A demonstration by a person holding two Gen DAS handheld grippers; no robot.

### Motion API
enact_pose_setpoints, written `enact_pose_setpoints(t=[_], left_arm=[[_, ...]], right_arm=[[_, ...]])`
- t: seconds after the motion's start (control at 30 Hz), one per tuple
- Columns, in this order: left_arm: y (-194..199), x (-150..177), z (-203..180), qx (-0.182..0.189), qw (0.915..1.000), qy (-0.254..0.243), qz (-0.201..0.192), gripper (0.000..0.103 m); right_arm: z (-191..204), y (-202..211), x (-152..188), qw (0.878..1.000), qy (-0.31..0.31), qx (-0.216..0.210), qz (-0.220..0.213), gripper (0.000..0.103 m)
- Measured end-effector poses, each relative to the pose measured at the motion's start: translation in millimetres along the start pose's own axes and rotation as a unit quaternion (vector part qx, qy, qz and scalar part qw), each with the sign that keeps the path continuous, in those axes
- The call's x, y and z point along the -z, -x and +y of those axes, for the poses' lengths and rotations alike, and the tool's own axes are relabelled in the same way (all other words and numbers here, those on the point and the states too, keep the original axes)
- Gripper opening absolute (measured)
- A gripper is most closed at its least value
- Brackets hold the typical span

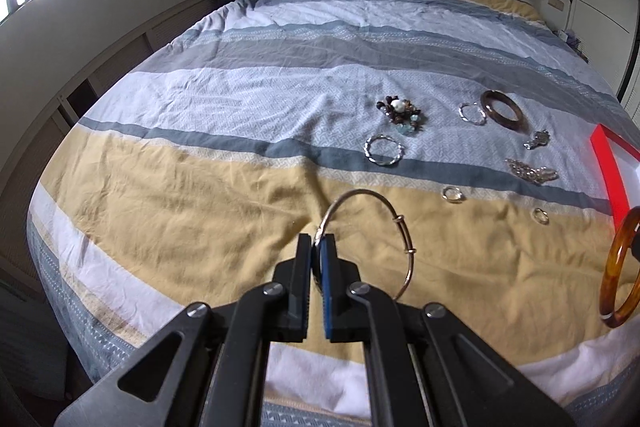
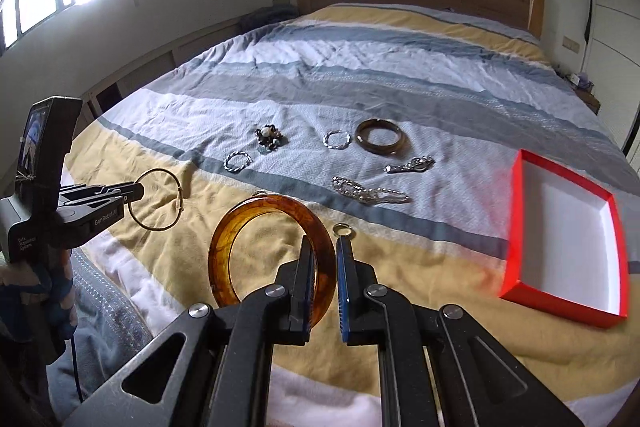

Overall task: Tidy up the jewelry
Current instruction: 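Carry the amber bangle with the right gripper while the left carries the silver bangle into the red box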

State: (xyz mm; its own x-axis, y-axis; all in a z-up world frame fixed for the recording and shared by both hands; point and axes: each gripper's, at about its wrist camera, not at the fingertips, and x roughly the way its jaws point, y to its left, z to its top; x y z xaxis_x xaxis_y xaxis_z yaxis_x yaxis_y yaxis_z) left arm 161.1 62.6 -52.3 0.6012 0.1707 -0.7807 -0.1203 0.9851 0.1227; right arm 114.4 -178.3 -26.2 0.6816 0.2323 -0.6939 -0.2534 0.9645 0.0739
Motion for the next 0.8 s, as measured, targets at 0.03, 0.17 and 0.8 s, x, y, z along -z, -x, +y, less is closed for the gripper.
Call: enact_pose_setpoints(t=[0.03,0.17,0.8], left_arm=[[8.3,2.3,-2.7,0.001,1.0000,-0.004,-0.004,0.004],[40.1,7.6,-18.3,0.015,0.9995,-0.020,-0.019,0.004],[87.9,-32.1,-233.9,0.198,0.9718,-0.127,-0.021,0.004]], right_arm=[[-3.3,11.0,1.5,1.000,-0.003,0.005,-0.007,0.010],[-21.3,45.9,10.2,0.999,-0.024,0.019,-0.024,0.010],[-214.4,107.0,27.1,0.983,-0.116,0.142,-0.029,0.010]])
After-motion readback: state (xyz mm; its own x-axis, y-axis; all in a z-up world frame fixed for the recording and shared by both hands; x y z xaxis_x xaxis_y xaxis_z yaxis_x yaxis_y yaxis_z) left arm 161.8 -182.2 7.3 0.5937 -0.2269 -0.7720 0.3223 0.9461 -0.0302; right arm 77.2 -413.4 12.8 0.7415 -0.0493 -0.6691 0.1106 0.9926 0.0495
